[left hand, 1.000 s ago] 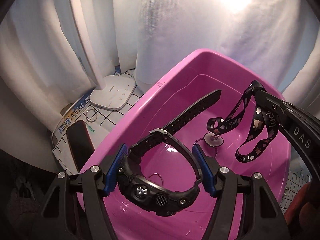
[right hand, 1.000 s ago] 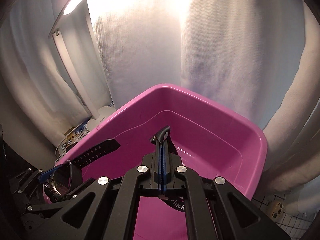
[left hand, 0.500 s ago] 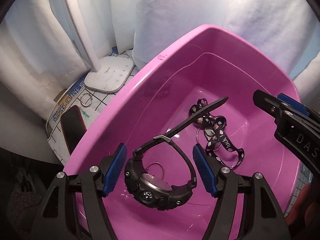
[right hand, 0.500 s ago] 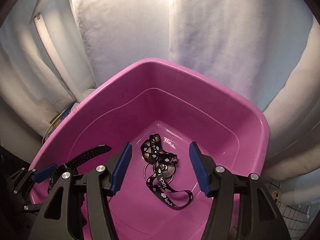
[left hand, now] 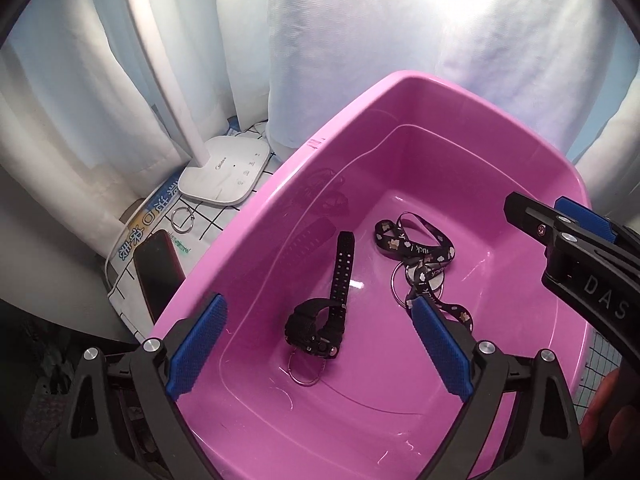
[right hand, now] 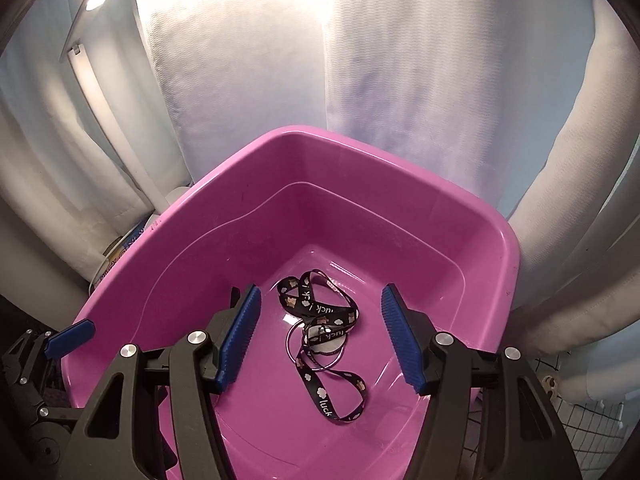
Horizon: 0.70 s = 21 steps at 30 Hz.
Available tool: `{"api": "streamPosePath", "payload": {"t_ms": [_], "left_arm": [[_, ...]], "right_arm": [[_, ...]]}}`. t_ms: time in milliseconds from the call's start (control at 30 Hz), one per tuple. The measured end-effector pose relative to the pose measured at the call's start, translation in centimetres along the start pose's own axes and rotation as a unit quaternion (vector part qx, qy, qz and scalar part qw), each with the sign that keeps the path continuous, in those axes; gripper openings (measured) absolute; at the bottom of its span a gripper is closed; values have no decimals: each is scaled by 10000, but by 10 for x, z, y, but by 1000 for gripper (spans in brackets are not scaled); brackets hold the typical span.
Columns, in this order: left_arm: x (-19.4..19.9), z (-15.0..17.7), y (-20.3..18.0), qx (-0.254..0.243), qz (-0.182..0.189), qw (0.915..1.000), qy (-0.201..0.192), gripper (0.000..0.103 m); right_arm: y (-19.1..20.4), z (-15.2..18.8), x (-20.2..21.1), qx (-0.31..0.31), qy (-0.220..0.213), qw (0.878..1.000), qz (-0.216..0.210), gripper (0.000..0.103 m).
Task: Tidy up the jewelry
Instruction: 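Withdraw both tools toward the pink headband and pearl hair clip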
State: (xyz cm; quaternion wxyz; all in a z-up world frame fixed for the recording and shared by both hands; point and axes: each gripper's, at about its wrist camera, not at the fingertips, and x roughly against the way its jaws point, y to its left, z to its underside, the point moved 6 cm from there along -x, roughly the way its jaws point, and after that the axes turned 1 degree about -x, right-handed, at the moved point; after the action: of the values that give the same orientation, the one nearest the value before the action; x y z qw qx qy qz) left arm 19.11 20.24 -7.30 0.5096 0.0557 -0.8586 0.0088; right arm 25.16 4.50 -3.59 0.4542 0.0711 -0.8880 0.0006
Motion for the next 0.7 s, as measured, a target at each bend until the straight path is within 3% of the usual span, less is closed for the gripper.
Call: {"api": "streamPosePath", "payload": {"t_ms": [200, 400, 700], "left_arm": [[19, -2, -7, -24, 68, 9998, -188, 92], [54, 4, -27, -133, 287, 9981, -538, 92], [88, 36, -99, -586, 970, 9914, -657, 92]], "right_arm": [[-6, 0, 28, -49, -294, 9995, -71, 60], [-34, 10, 85, -287, -736, 9968, -84, 60], [-114, 66, 159, -741, -987, 9912, 483, 61]]}}
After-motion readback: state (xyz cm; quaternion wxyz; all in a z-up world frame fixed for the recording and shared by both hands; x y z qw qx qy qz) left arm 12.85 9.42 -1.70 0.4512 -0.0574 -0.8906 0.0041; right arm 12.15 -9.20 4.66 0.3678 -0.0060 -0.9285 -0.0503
